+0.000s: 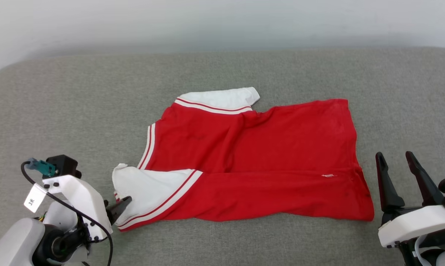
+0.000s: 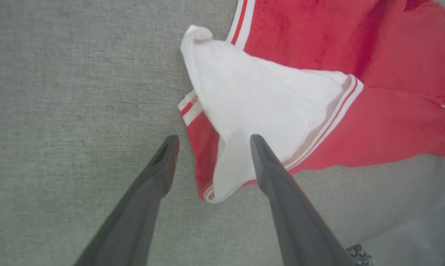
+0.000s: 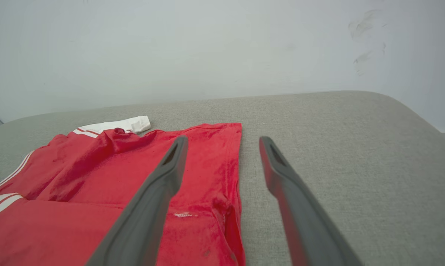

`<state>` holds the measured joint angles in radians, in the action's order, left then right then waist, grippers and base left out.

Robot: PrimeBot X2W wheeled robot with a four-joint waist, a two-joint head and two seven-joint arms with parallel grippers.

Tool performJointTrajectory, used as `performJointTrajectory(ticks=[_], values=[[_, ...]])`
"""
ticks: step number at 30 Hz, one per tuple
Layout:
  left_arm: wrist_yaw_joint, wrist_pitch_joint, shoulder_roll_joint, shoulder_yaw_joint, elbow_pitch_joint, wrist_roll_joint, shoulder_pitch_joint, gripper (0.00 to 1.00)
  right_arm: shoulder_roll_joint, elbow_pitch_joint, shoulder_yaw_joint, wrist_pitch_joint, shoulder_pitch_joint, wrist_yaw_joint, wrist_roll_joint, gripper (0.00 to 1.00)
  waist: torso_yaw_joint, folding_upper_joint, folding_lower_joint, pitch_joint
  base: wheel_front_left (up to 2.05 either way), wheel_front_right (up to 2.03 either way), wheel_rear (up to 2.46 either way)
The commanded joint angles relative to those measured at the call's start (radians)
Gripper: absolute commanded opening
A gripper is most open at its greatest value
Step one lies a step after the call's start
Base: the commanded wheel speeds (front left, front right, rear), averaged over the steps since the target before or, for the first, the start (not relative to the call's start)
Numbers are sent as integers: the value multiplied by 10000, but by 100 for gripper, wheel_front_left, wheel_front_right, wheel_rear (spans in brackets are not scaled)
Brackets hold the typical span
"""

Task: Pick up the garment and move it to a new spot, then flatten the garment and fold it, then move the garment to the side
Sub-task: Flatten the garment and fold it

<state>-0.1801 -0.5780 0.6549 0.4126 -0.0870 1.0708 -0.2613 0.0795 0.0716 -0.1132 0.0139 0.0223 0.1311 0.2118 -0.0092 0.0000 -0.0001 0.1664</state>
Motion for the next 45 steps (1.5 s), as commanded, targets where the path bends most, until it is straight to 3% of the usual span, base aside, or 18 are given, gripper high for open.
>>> performJointTrajectory(ticks=[1, 5, 8, 9, 10, 11, 16, 20, 27, 36, 43, 44, 45], values=[[-65, -90, 9, 4, 48, 61, 63, 100, -54, 36, 9, -7, 103, -8, 69, 100, -148, 0, 1, 185, 0, 0, 0], [-207, -418, -96, 173, -229, 193, 176, 100, -103, -21, 40, 7, 266, -6, 122, 100, -337, 0, 1, 532, 0, 0, 0], [-169, -779, -539, 530, -807, 407, 193, 98, -124, -239, -31, 167, 396, -8, 270, 100, -453, 0, 1, 830, 0, 0, 0], [-123, -833, -671, 627, -904, 449, 229, 42, -117, -276, -52, 199, 407, -8, 309, 100, -462, 0, 1, 850, 0, 0, 0], [-64, -832, -797, 701, -968, 499, 263, 15, -82, -300, -70, 281, 414, -6, 394, 100, -469, 0, 1, 868, 0, 0, 0], [-9, -809, -909, 723, -1036, 549, 291, 0, -27, -352, -104, 378, 419, -8, 454, 100, -471, 0, 1, 887, 0, 0, 0], [323, -400, -944, 679, -1105, 401, 133, 0, 265, -489, -366, 1184, 387, -6, 939, 100, -363, 0, 1, 862, 0, 0, 0], [471, 85, -711, 450, -920, 134, -105, 0, 686, -690, -534, 2887, 158, -6, 1138, 100, -225, 0, 1, 765, 0, 0, 0], [231, 686, -360, 257, 165, -483, -347, 0, 1188, -269, -381, 5507, 257, -6, 1356, 100, 44, 0, 1, 773, 0, 0, 0], [-154, 733, -178, 346, 1365, -1031, -634, 0, 1451, -349, 519, 6640, 853, -6, 1631, 100, 378, 0, 1, 1299, 0, 0, 0], [-95, 830, -398, 522, 1414, -1078, -674, 0, 1352, -1682, 862, 7544, 851, -6, 1871, 100, 503, 0, 1, 1562, 0, 0, 0], [-76, 794, -441, 536, 1390, -1011, -632, 0, 1272, -1821, 874, 7703, 803, -8, 1932, 40, 520, 0, 1, 1573, 0, 0, 0], [-70, 797, -433, 527, 1370, -1015, -618, 0, 1224, -1898, 877, 7759, 822, -6, 1978, 30, 525, 0, 1, 1588, 0, 0, 0]])
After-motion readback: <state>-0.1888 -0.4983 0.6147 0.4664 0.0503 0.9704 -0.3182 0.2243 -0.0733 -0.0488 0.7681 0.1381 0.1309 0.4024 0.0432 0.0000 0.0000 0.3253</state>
